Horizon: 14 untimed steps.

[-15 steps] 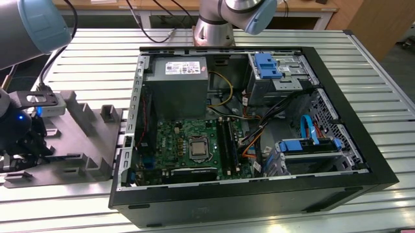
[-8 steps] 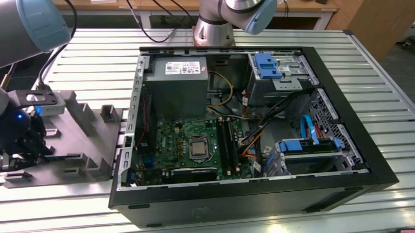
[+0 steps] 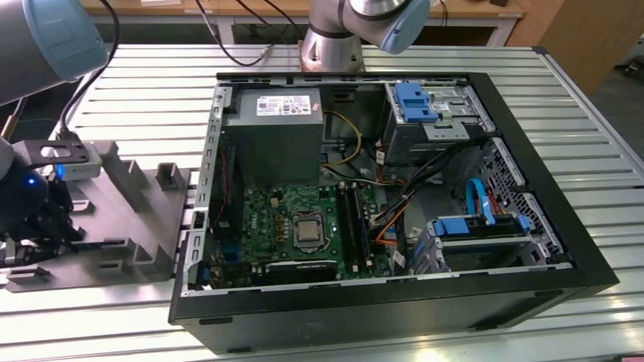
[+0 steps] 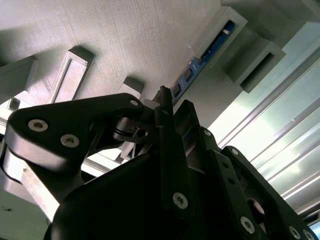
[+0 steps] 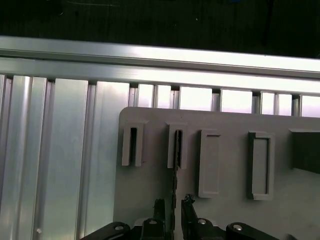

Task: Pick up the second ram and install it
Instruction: 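Pick up the second ram and move it above second insertion slot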

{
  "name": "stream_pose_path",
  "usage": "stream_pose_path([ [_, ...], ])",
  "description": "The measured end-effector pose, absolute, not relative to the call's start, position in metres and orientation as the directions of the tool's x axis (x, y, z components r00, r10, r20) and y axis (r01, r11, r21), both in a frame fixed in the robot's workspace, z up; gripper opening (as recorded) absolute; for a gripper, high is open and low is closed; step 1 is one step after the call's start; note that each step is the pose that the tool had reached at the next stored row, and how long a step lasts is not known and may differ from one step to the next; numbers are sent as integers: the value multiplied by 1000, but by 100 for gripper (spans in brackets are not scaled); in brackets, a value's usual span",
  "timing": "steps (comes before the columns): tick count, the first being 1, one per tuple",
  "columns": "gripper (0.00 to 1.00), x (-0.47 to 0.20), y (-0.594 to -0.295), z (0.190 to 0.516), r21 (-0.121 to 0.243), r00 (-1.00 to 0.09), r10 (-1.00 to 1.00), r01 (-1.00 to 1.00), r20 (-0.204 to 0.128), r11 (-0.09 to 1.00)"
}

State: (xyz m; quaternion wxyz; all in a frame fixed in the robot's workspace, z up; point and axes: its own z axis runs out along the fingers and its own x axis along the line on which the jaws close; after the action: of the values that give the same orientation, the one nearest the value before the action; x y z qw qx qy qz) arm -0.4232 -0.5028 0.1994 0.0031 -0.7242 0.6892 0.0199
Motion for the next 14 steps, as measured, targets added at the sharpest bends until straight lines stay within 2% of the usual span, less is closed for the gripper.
stream_pose_path([
  [9, 27, -423, -503, 201, 23, 49, -998, -998, -33, -50],
  [10, 19, -423, -503, 201, 23, 49, -998, -998, -33, -50],
  [14, 19, -423, -503, 201, 23, 49, -998, -998, -33, -50],
])
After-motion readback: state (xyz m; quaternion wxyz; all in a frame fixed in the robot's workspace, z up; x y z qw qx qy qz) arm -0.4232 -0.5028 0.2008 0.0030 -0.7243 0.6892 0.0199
